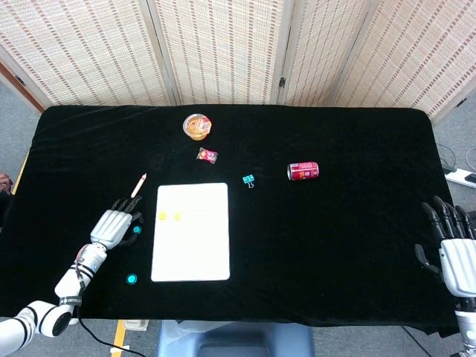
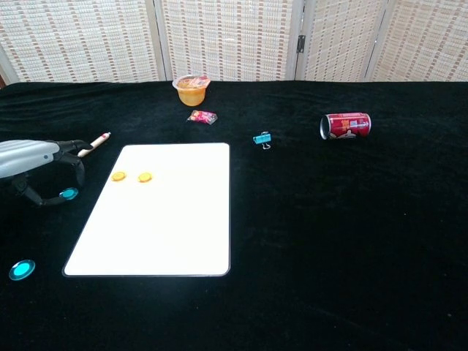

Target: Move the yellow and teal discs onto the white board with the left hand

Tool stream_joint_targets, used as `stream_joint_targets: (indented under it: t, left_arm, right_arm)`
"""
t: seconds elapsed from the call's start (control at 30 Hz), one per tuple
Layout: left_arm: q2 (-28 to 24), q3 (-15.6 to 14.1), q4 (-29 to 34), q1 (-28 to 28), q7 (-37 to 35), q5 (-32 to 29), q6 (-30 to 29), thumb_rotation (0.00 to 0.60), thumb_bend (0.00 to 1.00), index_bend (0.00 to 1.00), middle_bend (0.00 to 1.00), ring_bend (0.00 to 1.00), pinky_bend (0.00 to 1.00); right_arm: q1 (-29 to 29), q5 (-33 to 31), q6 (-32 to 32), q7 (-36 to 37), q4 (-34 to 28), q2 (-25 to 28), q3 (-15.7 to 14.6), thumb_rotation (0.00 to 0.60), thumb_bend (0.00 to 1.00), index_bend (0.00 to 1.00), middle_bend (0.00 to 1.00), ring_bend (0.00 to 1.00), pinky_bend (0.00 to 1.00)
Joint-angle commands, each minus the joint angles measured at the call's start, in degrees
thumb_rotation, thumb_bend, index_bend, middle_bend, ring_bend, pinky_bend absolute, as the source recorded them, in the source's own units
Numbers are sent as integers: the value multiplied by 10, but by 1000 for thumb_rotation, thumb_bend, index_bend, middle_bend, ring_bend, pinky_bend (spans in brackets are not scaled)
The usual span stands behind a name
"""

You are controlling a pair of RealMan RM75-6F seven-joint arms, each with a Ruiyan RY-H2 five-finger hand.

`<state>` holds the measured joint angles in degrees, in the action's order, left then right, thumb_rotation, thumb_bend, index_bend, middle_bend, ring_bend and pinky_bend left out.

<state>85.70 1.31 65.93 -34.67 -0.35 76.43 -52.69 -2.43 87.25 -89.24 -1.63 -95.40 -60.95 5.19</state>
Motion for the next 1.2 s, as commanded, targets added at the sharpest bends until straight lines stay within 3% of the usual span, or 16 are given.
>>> stream_joint_targets:
  t: [0.03,0.83,1.2]
  left_arm:
    - [3,0,-4,1,1,1,1,600,431,419,36,0,0]
    - [22,7,-37,8,-17,12,3,600,440,509,36,0,0]
    - [-16,15,35,0,-19,47,-29,600,446,512,37,0,0]
  right_arm:
    - [0,0,0,1,0,0,0,600,459,0,0,0,0]
    - [-1,1,0,-2,-5,3,0,600,460,0,0,0,0]
    - [-2,1,0,-1,-5,2,0,600,460,0,0,0,0]
